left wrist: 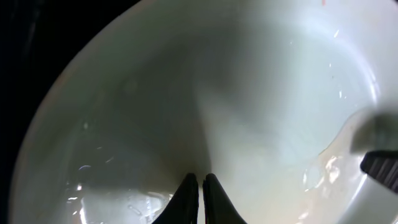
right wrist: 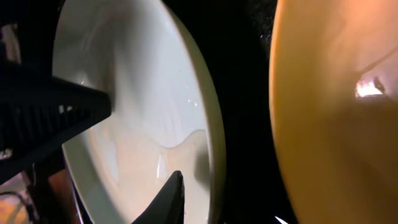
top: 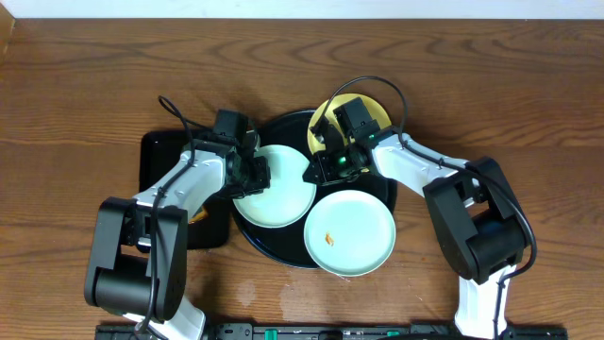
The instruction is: Clean dirty plates on tray and stack at the side
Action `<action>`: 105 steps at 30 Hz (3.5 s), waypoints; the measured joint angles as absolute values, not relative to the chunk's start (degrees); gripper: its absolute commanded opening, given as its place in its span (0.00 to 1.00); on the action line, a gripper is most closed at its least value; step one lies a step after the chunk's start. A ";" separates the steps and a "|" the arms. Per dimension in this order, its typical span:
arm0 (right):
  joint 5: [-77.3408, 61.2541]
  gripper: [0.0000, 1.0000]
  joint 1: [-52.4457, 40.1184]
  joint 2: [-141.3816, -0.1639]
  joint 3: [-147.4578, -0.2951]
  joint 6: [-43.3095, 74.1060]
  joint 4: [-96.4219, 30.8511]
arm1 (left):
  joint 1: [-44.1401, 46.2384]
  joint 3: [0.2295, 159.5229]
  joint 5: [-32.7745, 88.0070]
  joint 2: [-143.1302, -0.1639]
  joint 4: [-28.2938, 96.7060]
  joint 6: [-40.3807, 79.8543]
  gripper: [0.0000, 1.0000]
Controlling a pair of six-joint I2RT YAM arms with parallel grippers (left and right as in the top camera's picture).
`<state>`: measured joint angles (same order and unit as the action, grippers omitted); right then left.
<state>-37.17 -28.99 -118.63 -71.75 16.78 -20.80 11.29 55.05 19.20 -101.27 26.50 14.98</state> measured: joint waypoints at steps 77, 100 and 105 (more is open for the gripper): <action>-18.63 0.11 -31.09 -109.45 -72.93 11.11 -36.82 | 7.66 54.30 8.29 -99.44 30.72 13.45 0.07; -22.52 0.22 -31.66 -112.77 -72.20 26.09 -30.94 | 7.64 56.36 12.78 -103.02 25.39 13.02 0.07; -23.79 0.20 -32.60 -114.91 -72.27 30.24 -29.91 | 7.64 56.36 12.80 -103.07 25.39 12.99 0.08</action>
<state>-23.79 -32.60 -114.91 -72.27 30.24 -29.91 7.64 56.36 12.80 -103.07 25.39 12.99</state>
